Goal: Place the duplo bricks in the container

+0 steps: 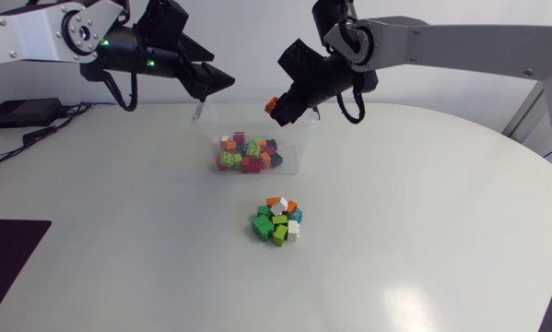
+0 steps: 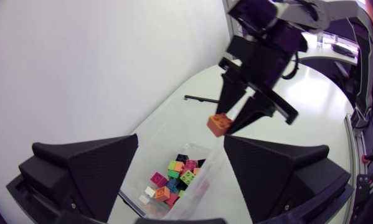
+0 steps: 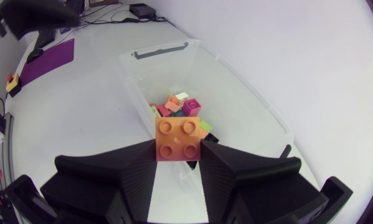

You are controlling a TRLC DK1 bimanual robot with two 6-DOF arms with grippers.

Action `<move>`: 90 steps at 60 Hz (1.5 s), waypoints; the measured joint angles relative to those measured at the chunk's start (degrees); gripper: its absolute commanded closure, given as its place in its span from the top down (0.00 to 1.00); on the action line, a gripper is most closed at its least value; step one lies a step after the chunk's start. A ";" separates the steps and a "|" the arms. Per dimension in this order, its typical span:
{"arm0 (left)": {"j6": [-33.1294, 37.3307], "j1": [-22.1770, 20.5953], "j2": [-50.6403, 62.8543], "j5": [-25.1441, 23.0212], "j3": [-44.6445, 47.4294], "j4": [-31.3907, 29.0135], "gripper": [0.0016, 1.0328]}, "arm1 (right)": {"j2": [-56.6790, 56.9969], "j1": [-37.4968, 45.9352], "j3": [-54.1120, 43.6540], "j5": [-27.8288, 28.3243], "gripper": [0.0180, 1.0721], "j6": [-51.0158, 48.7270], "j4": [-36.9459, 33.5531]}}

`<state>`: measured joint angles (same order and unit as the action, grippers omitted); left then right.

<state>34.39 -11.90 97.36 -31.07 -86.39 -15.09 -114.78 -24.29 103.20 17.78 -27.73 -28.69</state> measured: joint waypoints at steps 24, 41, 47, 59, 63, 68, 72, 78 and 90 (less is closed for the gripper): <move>9.25 -3.50 -3.58 -1.14 13.55 -3.50 0.95 | -4.61 0.55 5.73 0.02 0.21 2.05 1.99; 12.81 -6.58 -3.56 -1.11 15.04 -6.32 0.95 | -5.27 1.99 6.16 0.44 0.21 4.24 7.87; 13.88 -7.28 -3.56 -1.01 15.69 -6.95 0.95 | -6.75 2.29 7.76 0.44 0.21 4.92 8.20; 15.02 -8.20 -3.56 -0.33 17.97 -7.15 0.95 | -11.17 2.29 12.57 0.13 0.25 5.68 7.93; 15.28 -8.52 -3.56 -0.04 18.62 -7.37 0.95 | -12.81 2.29 15.37 -0.28 0.51 5.92 7.02; 15.69 -9.14 -3.56 0.46 18.97 -7.76 0.95 | -14.49 2.29 19.19 -1.14 0.91 6.29 4.50; 15.85 -9.81 -3.56 1.20 18.97 -8.04 0.95 | -15.12 2.29 21.29 -1.53 0.95 6.36 3.08; 16.31 -10.88 -3.56 1.90 18.97 -8.26 0.94 | -15.12 2.29 22.58 -1.53 0.95 6.32 1.07; 16.68 -11.91 -3.56 3.10 19.28 -8.66 0.94 | -14.19 2.29 23.87 -1.53 0.95 6.05 -5.42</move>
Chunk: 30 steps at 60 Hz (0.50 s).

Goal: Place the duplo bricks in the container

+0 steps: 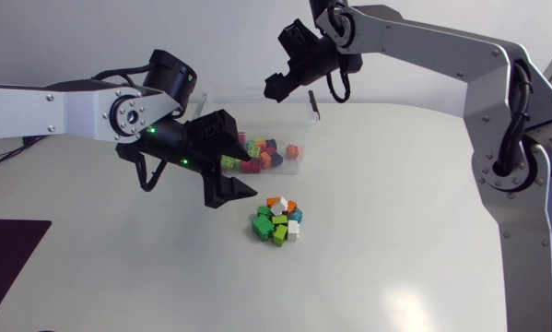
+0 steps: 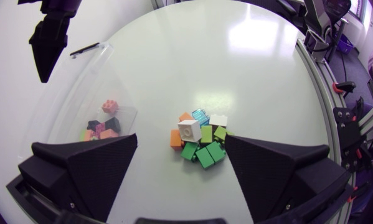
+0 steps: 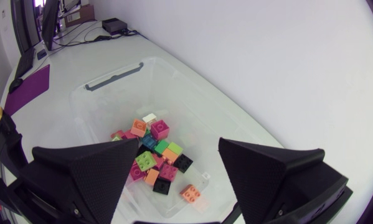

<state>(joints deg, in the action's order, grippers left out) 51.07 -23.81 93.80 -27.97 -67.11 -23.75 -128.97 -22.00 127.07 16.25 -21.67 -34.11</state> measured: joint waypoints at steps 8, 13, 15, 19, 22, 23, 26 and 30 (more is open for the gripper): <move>0.15 -0.90 0.24 1.46 0.02 0.00 0.94 | 4.90 0.09 -4.28 0.02 0.95 -1.09 -1.68; 0.26 -2.12 0.85 2.12 0.13 0.02 0.94 | 10.88 0.28 -10.78 0.02 0.95 -2.01 -1.11; 0.44 -2.64 1.18 2.49 0.31 0.02 0.94 | 13.29 0.37 -13.62 0.02 0.95 -2.38 -0.39; 0.61 -3.50 1.90 3.04 0.76 -0.07 0.93 | 18.45 0.50 -19.71 0.04 0.95 -3.28 0.72; 1.05 -3.96 2.32 3.45 1.25 -0.42 0.93 | 22.16 0.66 -24.57 0.04 0.95 -4.13 1.77; 1.36 -4.11 2.49 3.74 1.57 -0.42 0.93 | 23.80 0.66 -26.77 0.02 0.95 -4.55 2.14; 2.25 -4.24 2.86 4.57 2.29 -0.61 0.93 | 27.23 0.63 -31.82 0.04 0.95 -5.51 2.60; 4.07 -4.22 3.50 5.86 3.23 -0.79 0.93 | 30.75 0.59 -37.59 0.07 0.95 -6.58 2.91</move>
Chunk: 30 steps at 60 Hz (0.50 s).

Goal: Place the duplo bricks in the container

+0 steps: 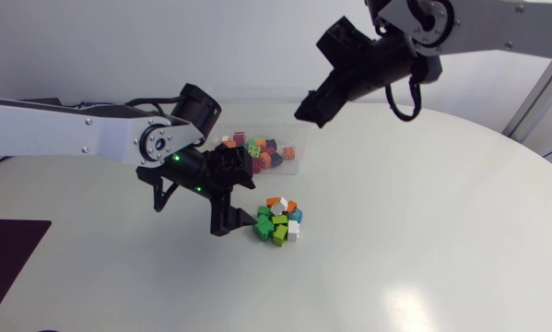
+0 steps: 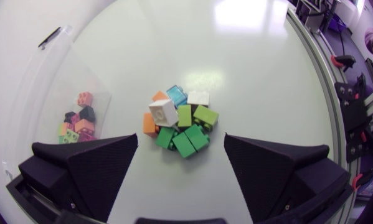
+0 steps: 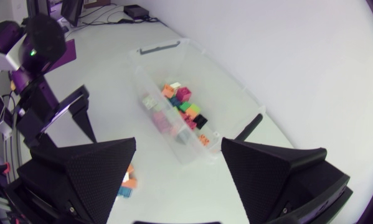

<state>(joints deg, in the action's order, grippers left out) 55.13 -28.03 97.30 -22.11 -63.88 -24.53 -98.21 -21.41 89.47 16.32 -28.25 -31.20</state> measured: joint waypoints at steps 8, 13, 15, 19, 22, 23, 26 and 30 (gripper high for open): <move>4.74 1.03 2.01 0.39 1.29 -0.46 0.92 | 6.12 -0.35 -12.11 0.17 0.95 -1.86 1.95; 7.37 1.79 3.67 0.59 1.29 -0.48 0.91 | 8.63 -0.70 -18.05 0.15 0.95 -2.45 3.32; 8.20 2.05 4.44 0.59 1.29 -0.48 0.91 | 9.46 -0.90 -20.22 0.17 0.95 -2.73 4.04; 9.38 2.16 6.08 0.66 1.16 -0.55 0.89 | 10.49 -1.07 -23.56 0.17 0.95 -3.13 4.90; 9.79 2.14 7.72 0.74 0.74 -0.83 0.89 | 10.93 -1.22 -25.49 0.17 0.95 -3.17 5.55; 9.92 2.14 8.26 0.76 0.55 -0.90 0.89 | 11.06 -1.25 -25.92 0.17 0.95 -3.19 5.79; 10.16 2.10 9.86 0.81 -0.11 -1.07 0.89 | 11.39 -1.33 -27.63 0.28 0.95 -3.26 6.36; 10.75 1.97 11.65 0.83 -1.09 -1.11 0.89 | 11.78 -1.38 -29.18 0.37 0.95 -3.34 6.69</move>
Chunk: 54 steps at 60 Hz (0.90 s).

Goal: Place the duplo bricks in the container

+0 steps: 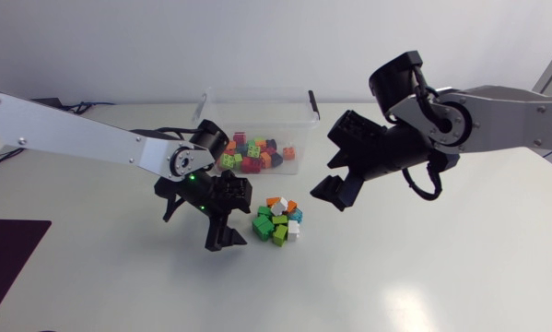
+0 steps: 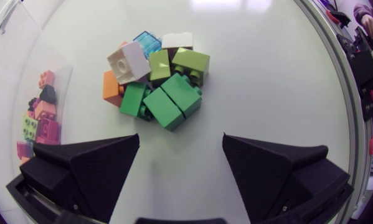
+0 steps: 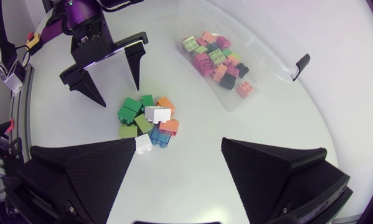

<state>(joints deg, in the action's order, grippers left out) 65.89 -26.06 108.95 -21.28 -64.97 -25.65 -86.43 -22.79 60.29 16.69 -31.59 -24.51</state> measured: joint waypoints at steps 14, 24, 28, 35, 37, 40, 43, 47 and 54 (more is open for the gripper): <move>0.20 -1.31 3.72 0.15 -3.58 -0.07 0.89 | 0.96 -0.44 -2.69 0.00 0.95 0.02 1.14; 0.42 -1.49 3.74 -0.17 -4.00 -3.21 0.82 | 1.03 -0.85 -3.15 0.02 0.95 0.02 2.14; 1.36 -1.49 3.72 -0.85 -4.00 -5.86 0.82 | 1.03 -0.85 -3.15 0.00 0.95 0.02 2.47; 3.19 -1.49 3.08 -2.60 -4.00 -11.15 0.82 | 1.03 -0.85 -3.15 0.00 0.95 0.02 2.78; 3.50 -1.49 2.62 -2.95 -3.98 -12.00 0.82 | 1.03 -0.85 -3.17 0.00 0.95 0.02 3.04; 3.69 -1.49 1.95 -3.34 -4.00 -12.28 0.82 | 1.03 -0.85 -3.28 0.00 0.95 0.02 3.41; 3.82 -1.49 1.46 -3.58 -4.00 -11.96 0.82 | 1.03 -0.87 -3.41 0.00 0.95 0.02 3.61; 3.80 -1.49 1.36 -3.74 -4.00 -11.45 0.82 | 1.03 -0.94 -3.74 0.00 0.95 0.02 3.76; 3.78 -1.53 1.36 -3.74 -4.00 -10.64 0.82 | 1.03 -1.29 -4.28 0.00 0.95 0.02 3.76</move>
<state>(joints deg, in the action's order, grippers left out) 69.67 -27.59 110.30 -25.02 -68.97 -36.29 -85.41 -24.08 56.01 16.69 -31.57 -20.75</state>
